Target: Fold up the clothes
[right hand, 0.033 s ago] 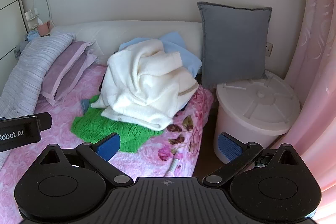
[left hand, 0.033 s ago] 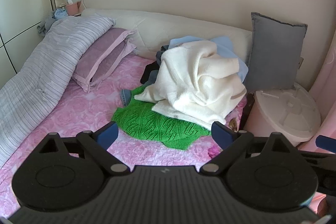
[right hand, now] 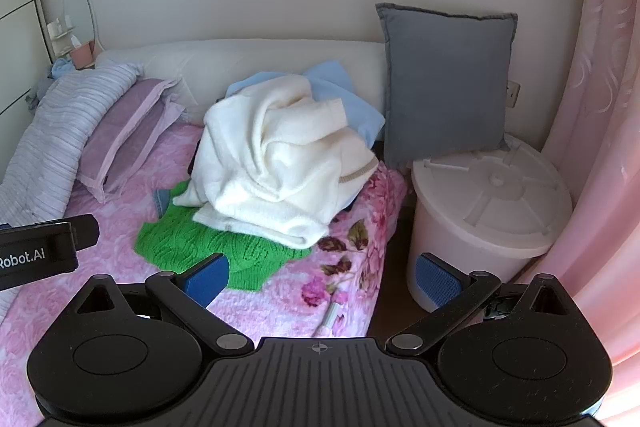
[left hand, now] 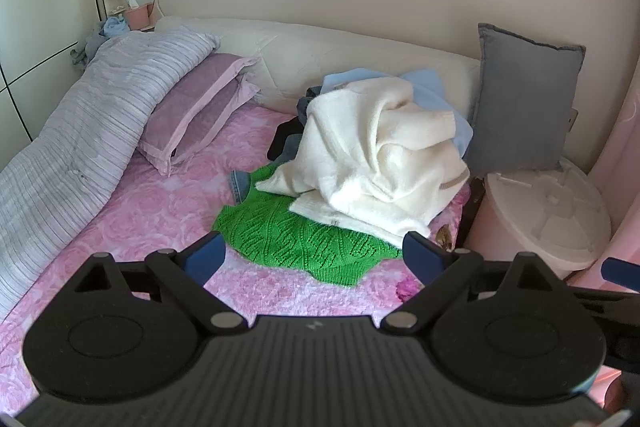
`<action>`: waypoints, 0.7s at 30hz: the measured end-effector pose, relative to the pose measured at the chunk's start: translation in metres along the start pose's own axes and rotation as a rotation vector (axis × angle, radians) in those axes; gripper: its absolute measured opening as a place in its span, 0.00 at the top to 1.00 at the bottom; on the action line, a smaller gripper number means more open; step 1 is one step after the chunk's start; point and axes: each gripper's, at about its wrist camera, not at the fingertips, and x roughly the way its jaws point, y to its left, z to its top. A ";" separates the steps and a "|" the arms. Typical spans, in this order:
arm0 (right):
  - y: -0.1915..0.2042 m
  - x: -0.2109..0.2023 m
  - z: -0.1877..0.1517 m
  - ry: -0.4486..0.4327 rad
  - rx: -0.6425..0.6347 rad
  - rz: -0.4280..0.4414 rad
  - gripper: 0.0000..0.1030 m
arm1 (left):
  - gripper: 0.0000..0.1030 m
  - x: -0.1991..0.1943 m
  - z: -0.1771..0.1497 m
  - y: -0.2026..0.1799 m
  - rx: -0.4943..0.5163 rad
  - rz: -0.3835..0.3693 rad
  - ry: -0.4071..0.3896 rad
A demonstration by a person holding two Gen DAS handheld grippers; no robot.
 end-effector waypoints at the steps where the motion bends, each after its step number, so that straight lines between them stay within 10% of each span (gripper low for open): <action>1: -0.001 0.000 -0.001 0.005 0.002 0.001 0.01 | 0.09 0.000 -0.001 0.000 0.000 0.001 0.000; 21: 0.000 0.005 -0.005 0.005 0.003 -0.006 0.01 | 0.09 -0.002 -0.006 0.006 0.001 -0.021 -0.002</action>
